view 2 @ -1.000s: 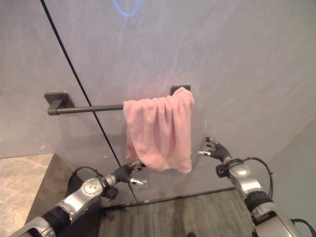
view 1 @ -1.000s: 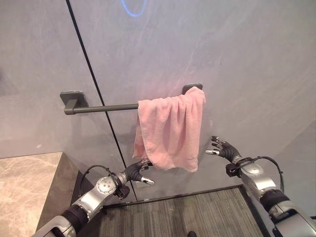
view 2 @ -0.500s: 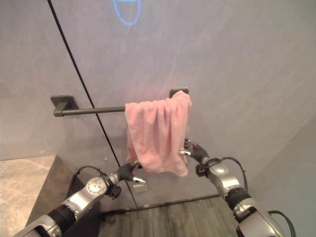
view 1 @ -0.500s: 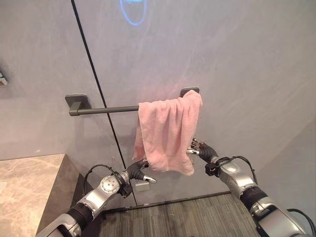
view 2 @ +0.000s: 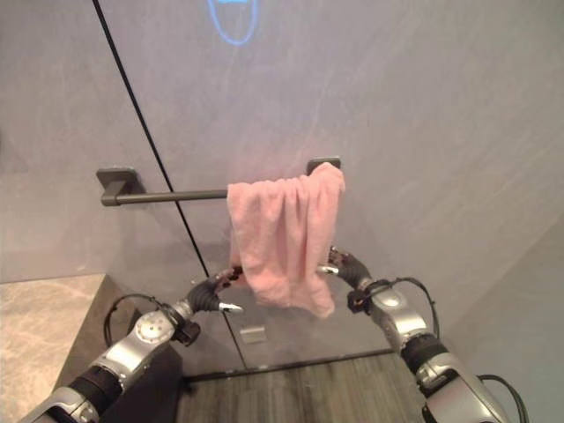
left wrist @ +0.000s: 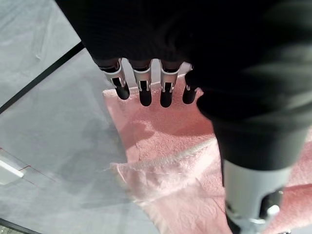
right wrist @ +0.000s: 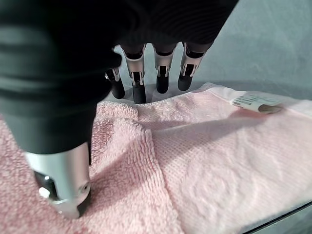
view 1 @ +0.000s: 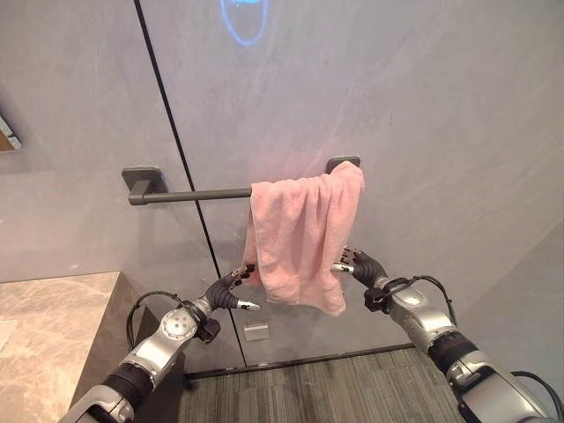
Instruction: Put brush and paste in cup on sink, flatten towel.
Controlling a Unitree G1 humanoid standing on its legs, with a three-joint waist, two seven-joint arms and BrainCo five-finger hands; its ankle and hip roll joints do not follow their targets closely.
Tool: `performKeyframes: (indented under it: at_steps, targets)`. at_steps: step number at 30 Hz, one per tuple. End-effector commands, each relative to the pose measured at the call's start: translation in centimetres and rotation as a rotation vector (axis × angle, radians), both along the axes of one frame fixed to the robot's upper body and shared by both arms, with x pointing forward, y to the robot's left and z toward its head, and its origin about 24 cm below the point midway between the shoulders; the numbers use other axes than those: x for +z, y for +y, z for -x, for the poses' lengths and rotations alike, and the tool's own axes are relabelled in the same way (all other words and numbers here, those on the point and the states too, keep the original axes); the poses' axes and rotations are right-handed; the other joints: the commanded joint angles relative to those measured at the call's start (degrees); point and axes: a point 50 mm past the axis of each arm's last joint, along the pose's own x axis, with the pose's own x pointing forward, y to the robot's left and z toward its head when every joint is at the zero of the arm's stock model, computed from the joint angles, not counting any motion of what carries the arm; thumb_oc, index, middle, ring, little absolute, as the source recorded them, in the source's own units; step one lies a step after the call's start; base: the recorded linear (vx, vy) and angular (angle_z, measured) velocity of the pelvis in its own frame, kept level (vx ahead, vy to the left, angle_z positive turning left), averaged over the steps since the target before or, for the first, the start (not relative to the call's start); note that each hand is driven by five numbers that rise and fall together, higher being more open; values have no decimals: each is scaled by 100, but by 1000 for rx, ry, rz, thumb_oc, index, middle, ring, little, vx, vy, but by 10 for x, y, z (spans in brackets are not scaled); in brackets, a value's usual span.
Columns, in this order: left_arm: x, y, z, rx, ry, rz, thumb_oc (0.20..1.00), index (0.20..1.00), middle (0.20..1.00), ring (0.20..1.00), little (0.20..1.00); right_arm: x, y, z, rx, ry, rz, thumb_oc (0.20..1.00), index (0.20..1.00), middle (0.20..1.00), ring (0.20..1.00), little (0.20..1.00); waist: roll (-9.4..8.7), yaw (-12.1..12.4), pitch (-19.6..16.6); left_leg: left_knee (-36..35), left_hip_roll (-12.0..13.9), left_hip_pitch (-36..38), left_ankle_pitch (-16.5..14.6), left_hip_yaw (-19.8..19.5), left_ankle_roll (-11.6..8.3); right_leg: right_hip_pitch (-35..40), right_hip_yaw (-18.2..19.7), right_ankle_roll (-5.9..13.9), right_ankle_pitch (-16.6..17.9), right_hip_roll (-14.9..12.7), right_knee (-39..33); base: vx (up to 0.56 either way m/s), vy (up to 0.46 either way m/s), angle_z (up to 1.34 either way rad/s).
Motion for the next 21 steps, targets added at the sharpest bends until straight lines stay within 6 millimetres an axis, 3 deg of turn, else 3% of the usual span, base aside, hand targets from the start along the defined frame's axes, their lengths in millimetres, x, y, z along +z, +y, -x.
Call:
performKeyframes:
  at_steps: [1,5,7,9,11,14,15,16,17,18,19,20,21]
  targets:
    - [29,-6,-24,-34,-141,-30,1000,1000,1000,1000,1000,50,18,-30,-6,-206,-97,887,887,887,887,887,-277,150,145,81,109,10,-4,-119,60,179,108,252,113,-326,36,0,0,0]
    - [34,-28,-23,-84,-152,46,1000,1000,1000,1000,1000,51,18,-32,-40,-207,-112,818,818,818,818,818,-308,128,166,81,100,-9,-15,-135,84,149,120,244,117,-324,53,-4,1,3]
    - [34,-39,-21,-106,-141,88,1000,1000,1000,1000,1000,51,21,-33,-38,-205,-117,721,721,721,721,721,-323,123,163,81,93,-14,-19,-114,91,117,143,248,124,-325,52,0,0,0]
    - [34,-41,-21,-107,-140,94,1000,1000,1000,1000,1000,51,22,-33,-38,-204,-118,655,655,655,655,655,-329,118,161,81,92,-9,-21,-106,94,113,152,251,128,-328,51,0,0,0]
    - [33,-44,-21,-109,-145,94,1000,1000,1000,1000,1000,51,23,-33,-39,-200,-127,642,642,642,642,642,-339,110,165,81,91,-10,-19,-100,98,101,162,247,130,-326,50,0,0,0]
    - [36,-47,-24,-88,-175,90,1000,1000,1000,1000,1000,51,28,-31,-31,-194,-168,485,485,485,485,485,-358,109,181,81,93,-26,-10,-99,100,75,167,242,134,-322,60,0,0,0]
    - [37,-46,-24,-76,-182,94,1000,1000,1000,1000,1000,52,28,-31,-32,-198,-174,485,485,485,485,485,-365,112,187,81,94,-36,-8,-103,100,65,164,243,134,-317,60,0,0,0]
    - [39,-44,-24,-51,-194,109,1000,1000,1000,1000,1000,55,28,-30,-32,-212,-184,200,200,200,200,200,-374,117,196,81,96,-42,-5,-107,101,54,172,244,137,-312,61,0,0,0]
    - [39,-43,-22,-31,-194,127,918,918,918,918,918,57,27,-29,-38,-223,-197,200,200,200,200,200,-378,116,199,81,102,-53,-3,-102,99,45,173,247,137,-312,57,0,0,0]
    - [39,-41,-21,-14,-193,141,548,548,548,548,548,58,27,-28,-44,-231,-206,200,200,200,200,200,-383,117,202,81,105,-55,-4,-100,101,40,178,248,139,-310,55,0,0,0]
    - [39,-41,-21,-13,-193,141,442,442,442,442,442,58,27,-28,-44,-231,-206,200,200,200,200,200,-383,117,199,81,105,-55,-4,-100,101,40,178,248,139,-310,55,0,0,0]
    - [42,-32,-19,31,-211,156,200,200,200,200,200,61,24,-26,-58,-254,-215,200,200,200,200,200,-386,124,193,81,108,-55,-8,-99,102,34,174,252,138,-308,51,0,0,0]
    - [43,-29,-18,45,-219,159,200,200,200,200,200,61,24,-24,-60,-262,-218,200,200,200,200,200,-385,128,190,81,109,-52,-10,-95,103,35,176,252,138,-305,48,0,0,0]
